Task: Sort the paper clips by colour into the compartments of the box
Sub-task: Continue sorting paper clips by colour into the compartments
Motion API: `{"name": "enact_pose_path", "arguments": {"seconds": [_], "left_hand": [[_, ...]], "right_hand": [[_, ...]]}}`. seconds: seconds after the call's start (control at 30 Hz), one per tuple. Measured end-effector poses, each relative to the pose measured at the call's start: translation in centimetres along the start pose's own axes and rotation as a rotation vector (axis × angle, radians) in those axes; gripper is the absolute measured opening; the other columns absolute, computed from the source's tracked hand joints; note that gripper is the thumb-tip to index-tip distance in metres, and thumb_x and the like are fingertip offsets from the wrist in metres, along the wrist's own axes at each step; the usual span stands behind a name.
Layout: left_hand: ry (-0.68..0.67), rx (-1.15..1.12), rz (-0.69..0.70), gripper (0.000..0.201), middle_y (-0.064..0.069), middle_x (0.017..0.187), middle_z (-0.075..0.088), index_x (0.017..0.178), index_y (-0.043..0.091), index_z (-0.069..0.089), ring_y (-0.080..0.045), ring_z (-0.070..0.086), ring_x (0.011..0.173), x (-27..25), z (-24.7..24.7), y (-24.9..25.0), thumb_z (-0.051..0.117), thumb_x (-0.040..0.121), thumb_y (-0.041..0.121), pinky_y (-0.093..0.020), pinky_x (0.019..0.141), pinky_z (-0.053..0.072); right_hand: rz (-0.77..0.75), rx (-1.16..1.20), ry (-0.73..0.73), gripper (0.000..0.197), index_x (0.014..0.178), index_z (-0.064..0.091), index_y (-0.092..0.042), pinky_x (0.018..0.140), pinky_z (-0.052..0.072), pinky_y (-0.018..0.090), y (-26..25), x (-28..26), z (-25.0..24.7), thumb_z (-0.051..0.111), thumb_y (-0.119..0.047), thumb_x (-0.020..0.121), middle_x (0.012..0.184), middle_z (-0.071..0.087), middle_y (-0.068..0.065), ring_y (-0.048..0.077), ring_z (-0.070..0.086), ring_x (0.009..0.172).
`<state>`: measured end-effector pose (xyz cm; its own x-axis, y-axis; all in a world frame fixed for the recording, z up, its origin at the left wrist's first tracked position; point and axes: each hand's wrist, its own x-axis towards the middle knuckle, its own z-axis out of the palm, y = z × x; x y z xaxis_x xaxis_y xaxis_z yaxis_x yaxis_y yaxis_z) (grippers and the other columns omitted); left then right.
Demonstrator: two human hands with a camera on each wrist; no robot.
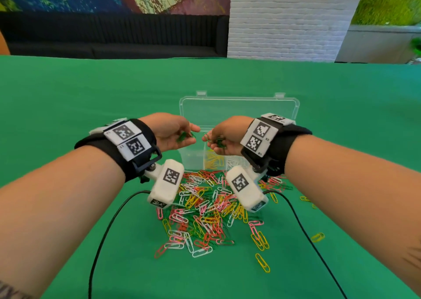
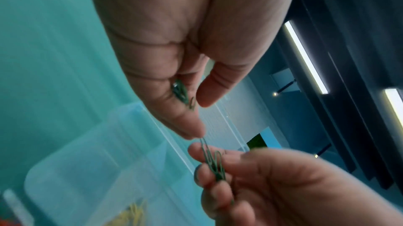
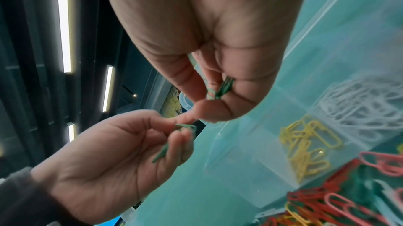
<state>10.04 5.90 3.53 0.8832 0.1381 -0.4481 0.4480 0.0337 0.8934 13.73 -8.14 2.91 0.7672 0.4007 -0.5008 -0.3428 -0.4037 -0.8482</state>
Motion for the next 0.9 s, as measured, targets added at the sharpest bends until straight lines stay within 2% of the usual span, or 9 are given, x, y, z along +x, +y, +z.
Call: {"name": "enact_pose_path", "arguments": {"seconds": [0.17,0.37,0.47,0.53,0.57,0.67,0.77,0.83,0.9], "left_hand": [[0.027,0.118,-0.02,0.016,-0.012,0.075,0.046,0.086,0.003,0.051,-0.02,0.051,0.068,1.6,-0.4,1.0,0.043,0.096,0.012,-0.028,0.068,0.051],[0.045,0.198,0.011,0.023,-0.012,0.083,0.043,0.089,0.007,0.05,-0.019,0.042,0.07,2.6,-0.6,0.9,0.044,0.098,0.028,-0.027,0.067,0.042],[0.061,0.22,0.033,0.024,-0.011,0.088,0.044,0.1,0.007,0.053,-0.018,0.043,0.073,2.6,-0.7,0.6,0.045,0.097,0.03,-0.027,0.067,0.042],[0.067,0.245,0.068,0.025,-0.01,0.095,0.046,0.109,0.008,0.054,-0.018,0.045,0.078,2.3,-0.6,0.5,0.046,0.097,0.029,-0.03,0.075,0.042],[0.068,0.266,0.091,0.027,-0.009,0.099,0.047,0.115,0.009,0.054,-0.018,0.046,0.083,2.1,-0.5,0.4,0.047,0.097,0.028,-0.03,0.079,0.041],[0.055,0.368,0.161,0.035,-0.007,0.108,0.049,0.128,0.009,0.049,-0.018,0.047,0.097,0.8,0.0,0.1,0.047,0.097,0.025,-0.031,0.085,0.042],[0.024,0.498,0.251,0.028,-0.008,0.112,0.055,0.12,0.011,0.054,-0.018,0.052,0.101,-1.2,0.5,-0.3,0.05,0.096,0.024,-0.032,0.087,0.046],[-0.004,0.63,0.329,0.019,-0.007,0.106,0.059,0.11,0.015,0.057,-0.019,0.056,0.1,-2.5,1.1,-0.8,0.053,0.094,0.024,-0.034,0.087,0.049],[-0.047,0.784,0.409,0.015,-0.004,0.1,0.062,0.104,0.021,0.059,-0.019,0.059,0.09,-3.8,1.7,-1.5,0.059,0.09,0.027,-0.032,0.082,0.051]], "right_hand": [[-0.007,0.094,0.067,0.015,0.078,0.047,0.001,0.055,0.047,0.031,-2.1,2.4,1.3,0.039,0.001,0.091,0.072,0.046,0.014,0.023,0.048,0.058],[-0.003,0.041,0.071,0.008,0.079,0.049,0.001,0.054,0.039,0.03,-3.4,3.1,1.5,0.041,-0.001,0.082,0.073,0.042,0.013,0.021,0.039,0.054],[-0.042,0.066,0.056,0.018,0.09,0.058,0.001,0.078,0.05,0.036,-3.3,3.1,1.5,0.042,-0.001,0.082,0.077,0.046,0.014,0.023,0.044,0.06],[-0.066,0.162,0.017,0.035,0.113,0.057,-0.001,0.104,0.042,0.042,-2.8,2.9,1.4,0.038,0.002,0.084,0.075,0.04,0.01,0.018,0.048,0.067],[-0.082,0.199,-0.015,0.035,0.111,0.057,0.0,0.11,0.036,0.041,-2.5,2.7,1.3,0.035,0.003,0.085,0.075,0.037,0.007,0.014,0.055,0.077],[-0.132,0.156,-0.007,0.023,0.087,0.055,-0.003,0.099,0.045,0.032,-1.5,1.5,0.4,0.033,0.003,0.089,0.08,0.045,0.008,0.013,0.059,0.107],[-0.217,0.029,0.078,0.023,0.092,0.058,-0.009,0.084,0.046,0.026,-0.4,-0.8,-1.0,0.036,-0.002,0.095,0.09,0.056,0.006,0.016,0.056,0.096],[-0.267,-0.099,0.086,0.022,0.091,0.055,-0.011,0.073,0.045,0.02,0.6,-2.6,-2.1,0.035,-0.001,0.095,0.084,0.055,0.003,0.012,0.054,0.082],[-0.322,-0.279,0.081,0.027,0.084,0.055,-0.015,0.073,0.047,0.022,2.0,-4.3,-3.5,0.038,0.004,0.092,0.082,0.055,-0.001,0.011,0.054,0.079]]}}
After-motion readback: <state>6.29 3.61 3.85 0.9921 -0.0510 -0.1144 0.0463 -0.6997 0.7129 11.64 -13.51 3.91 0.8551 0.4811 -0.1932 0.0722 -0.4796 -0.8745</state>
